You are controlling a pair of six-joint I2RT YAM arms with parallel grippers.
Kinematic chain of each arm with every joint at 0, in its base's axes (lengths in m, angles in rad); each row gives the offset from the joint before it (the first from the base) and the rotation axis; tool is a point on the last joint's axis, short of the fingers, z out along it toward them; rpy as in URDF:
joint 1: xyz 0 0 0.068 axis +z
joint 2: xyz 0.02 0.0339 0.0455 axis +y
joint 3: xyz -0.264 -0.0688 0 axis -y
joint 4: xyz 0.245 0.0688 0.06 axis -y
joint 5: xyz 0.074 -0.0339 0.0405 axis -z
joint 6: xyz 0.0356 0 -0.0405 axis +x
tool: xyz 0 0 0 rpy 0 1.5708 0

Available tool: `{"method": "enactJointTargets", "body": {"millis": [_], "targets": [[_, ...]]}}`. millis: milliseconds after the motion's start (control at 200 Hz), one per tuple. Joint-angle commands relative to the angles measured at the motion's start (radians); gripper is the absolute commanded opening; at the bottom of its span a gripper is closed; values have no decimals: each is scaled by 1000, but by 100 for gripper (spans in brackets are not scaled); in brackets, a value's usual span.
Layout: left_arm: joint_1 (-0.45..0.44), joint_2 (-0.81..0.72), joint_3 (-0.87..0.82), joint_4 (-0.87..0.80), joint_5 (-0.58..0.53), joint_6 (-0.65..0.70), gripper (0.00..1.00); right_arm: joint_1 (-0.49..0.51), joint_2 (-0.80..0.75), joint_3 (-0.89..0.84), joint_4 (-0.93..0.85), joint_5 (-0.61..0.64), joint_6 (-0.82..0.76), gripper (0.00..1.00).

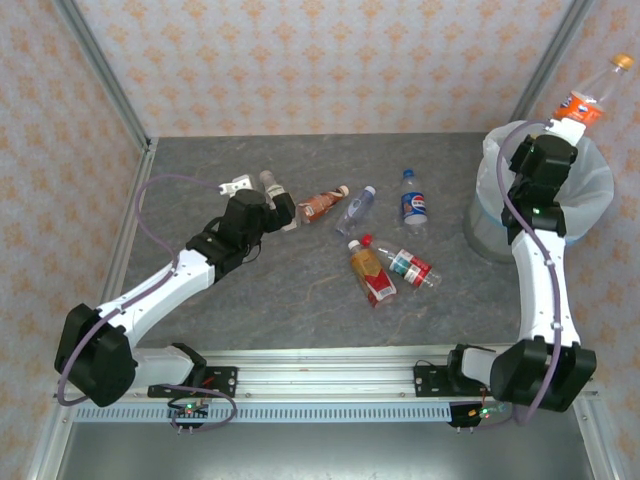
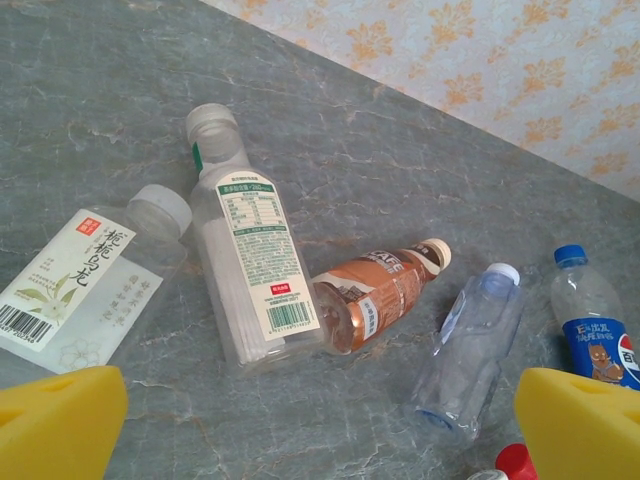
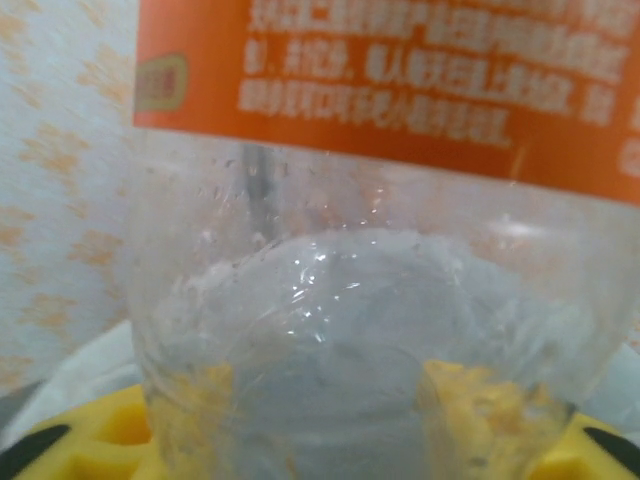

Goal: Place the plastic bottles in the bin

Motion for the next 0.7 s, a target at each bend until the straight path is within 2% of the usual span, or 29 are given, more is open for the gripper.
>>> {"method": "enactJointTargets", "body": {"millis": [0,85,205,535,696], "targets": [[-1,6,15,-46,-36,19,100,-22,27,-30,22,44,-6,65],[-1,5,11,-52,-52,15,100,-23,37,-31,-21,23,-19,85],[0,9,11,-64,-73,15,100,-23,24,-21,-63,33,-25,100],[20,23,37,-111,-97,39,100,-22,-32,-28,-103,39,3,99],[80,40,82,-205,-57,69,100,-22,-83,-29,-140,21,35,99]]}}
